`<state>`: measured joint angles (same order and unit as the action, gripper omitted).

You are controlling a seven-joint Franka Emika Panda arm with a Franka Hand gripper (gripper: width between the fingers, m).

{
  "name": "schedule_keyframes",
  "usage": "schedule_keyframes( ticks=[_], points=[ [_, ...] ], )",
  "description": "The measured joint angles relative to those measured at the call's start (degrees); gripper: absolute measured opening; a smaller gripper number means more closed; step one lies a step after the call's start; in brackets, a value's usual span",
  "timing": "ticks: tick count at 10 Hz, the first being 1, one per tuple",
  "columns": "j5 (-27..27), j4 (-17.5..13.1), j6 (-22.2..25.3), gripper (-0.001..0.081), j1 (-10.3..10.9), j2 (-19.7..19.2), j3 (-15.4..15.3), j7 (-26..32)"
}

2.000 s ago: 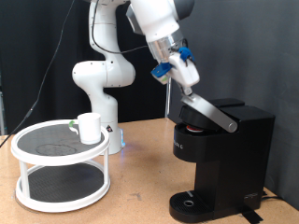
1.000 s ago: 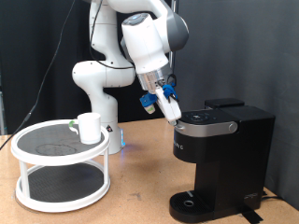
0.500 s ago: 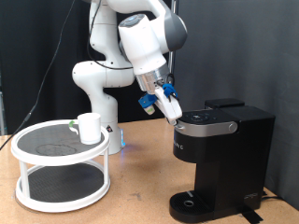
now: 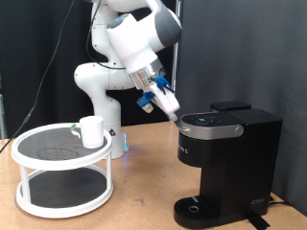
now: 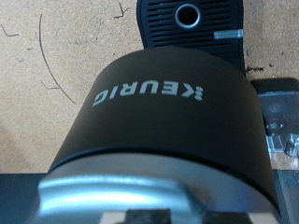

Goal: Make a cup of coffee with the keurig machine

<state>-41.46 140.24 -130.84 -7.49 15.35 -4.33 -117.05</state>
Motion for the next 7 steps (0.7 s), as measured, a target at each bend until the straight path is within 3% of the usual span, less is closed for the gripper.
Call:
schedule_keyframes(
  ticks=[2, 3, 5, 6, 7],
  points=[
    [-1.2, 0.0, 3.2, 0.0, 0.0, 2.0, 0.9, 0.0],
    [-1.2, 0.1, 2.5, 0.0, 0.0, 1.9, 0.8, 0.0],
    [-7.5, 1.8, -3.1, 0.0, 0.3, 2.1, 0.7, 2.3],
    [-9.9, 3.0, -3.1, 0.0, 0.2, 2.6, 1.2, 3.3],
    [-10.0, 3.9, -0.2, 0.0, -0.1, 3.2, 2.2, 3.3]
  ],
)
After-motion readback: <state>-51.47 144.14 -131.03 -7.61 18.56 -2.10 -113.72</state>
